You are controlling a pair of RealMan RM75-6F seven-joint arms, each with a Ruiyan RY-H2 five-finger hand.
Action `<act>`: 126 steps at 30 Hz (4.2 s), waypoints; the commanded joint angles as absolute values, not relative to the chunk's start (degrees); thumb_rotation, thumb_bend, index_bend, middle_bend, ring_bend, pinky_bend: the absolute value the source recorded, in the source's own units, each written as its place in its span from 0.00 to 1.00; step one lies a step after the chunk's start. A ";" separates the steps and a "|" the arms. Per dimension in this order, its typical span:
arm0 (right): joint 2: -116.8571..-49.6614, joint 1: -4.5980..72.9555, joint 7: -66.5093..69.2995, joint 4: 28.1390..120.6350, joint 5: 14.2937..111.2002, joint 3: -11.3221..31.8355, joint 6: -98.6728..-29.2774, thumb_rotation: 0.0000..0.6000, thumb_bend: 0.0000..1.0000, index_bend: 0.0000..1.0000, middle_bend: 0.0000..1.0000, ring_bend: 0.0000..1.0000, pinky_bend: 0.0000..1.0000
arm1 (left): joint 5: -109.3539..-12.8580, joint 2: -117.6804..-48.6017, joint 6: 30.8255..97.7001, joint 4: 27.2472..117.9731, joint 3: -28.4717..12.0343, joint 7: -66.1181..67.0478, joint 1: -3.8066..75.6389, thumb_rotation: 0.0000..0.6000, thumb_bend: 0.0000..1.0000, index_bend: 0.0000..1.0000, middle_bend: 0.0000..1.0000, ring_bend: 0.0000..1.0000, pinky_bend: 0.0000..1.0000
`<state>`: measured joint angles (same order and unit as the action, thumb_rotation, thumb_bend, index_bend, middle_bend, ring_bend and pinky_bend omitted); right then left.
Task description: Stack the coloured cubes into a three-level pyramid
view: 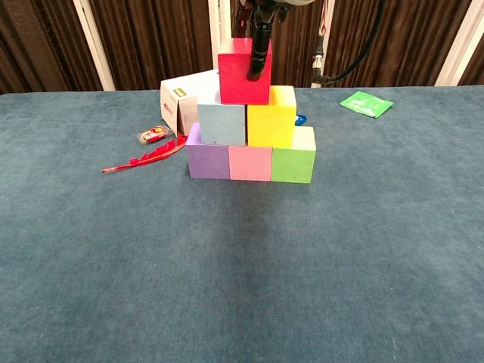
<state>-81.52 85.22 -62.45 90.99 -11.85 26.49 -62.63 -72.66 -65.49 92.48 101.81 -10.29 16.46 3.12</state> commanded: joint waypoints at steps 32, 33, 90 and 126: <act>-79.75 84.89 -61.72 93.76 -11.60 26.61 -63.28 1.00 0.26 0.01 0.10 0.00 0.00 | -72.99 -65.81 93.11 101.09 -10.76 15.45 3.09 1.00 0.40 0.10 0.01 0.00 0.00; -79.40 84.62 -61.43 94.28 -11.33 26.60 -63.56 1.00 0.26 0.00 0.10 0.00 0.00 | -73.05 -65.81 93.04 100.98 -10.76 15.29 3.12 1.00 0.40 0.10 0.01 0.00 0.00; -61.90 31.98 -24.33 117.67 48.79 2.80 -82.83 1.00 0.26 0.00 0.08 0.00 0.00 | -41.65 -61.11 52.94 109.27 -15.50 28.36 38.23 1.00 0.41 0.16 0.01 0.00 0.00; -74.28 10.98 -16.85 95.07 81.03 -3.13 -97.26 1.00 0.26 0.00 0.03 0.00 0.00 | -31.68 -72.72 58.90 106.25 -11.61 35.62 49.76 1.00 0.41 0.14 0.00 0.00 0.00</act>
